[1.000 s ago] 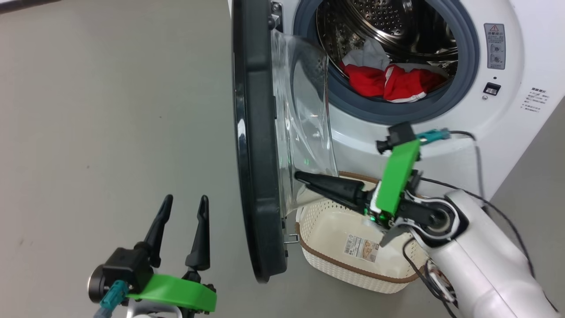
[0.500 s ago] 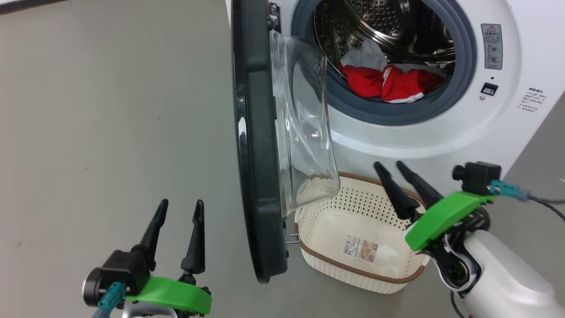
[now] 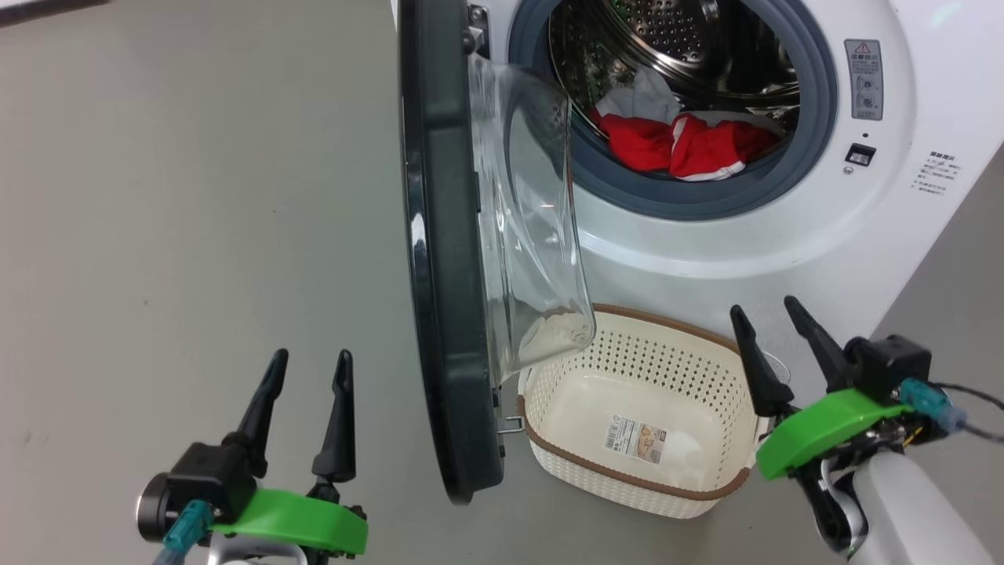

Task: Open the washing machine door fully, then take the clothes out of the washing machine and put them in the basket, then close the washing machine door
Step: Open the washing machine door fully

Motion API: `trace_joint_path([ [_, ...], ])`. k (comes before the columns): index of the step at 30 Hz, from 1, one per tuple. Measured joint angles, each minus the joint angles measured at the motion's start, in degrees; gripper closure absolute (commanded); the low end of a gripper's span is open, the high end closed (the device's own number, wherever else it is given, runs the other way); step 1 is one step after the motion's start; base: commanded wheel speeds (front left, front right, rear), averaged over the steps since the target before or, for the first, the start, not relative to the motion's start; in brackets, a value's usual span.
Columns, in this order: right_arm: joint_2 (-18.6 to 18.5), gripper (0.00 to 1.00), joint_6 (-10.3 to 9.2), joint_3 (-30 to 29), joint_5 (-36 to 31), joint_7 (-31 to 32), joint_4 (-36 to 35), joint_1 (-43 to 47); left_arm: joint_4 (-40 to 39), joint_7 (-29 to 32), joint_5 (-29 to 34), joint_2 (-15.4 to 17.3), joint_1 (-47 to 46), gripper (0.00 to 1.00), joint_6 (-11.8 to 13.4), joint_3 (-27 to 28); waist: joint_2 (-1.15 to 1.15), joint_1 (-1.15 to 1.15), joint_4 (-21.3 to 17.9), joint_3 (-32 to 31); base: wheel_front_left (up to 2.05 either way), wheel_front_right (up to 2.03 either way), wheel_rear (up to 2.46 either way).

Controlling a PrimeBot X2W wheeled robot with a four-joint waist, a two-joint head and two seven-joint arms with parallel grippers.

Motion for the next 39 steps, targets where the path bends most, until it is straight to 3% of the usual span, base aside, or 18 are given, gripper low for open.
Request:
trace_joint_path([
  [6,2.6,0.00,0.00,-3.6,-7.5,0.0,-7.9,4.1,-0.7,0.0,0.1,0.0,0.0,0.00,0.0,0.1,0.00,0.00,-0.3,0.2,0.00,0.00,0.00],
  [16,4.7,0.00,0.01,-6.3,-10.3,-0.2,-13.2,8.8,-1.2,0.0,0.5,0.0,0.0,0.00,0.0,0.4,0.00,0.00,-0.1,-0.3,0.00,0.00,0.00],
  [39,5.0,0.00,0.01,-5.1,-9.9,-0.2,-12.9,10.8,-1.1,0.0,0.5,0.0,0.2,0.00,0.0,0.4,0.00,0.00,-0.3,-1.4,0.00,0.00,0.00],
])
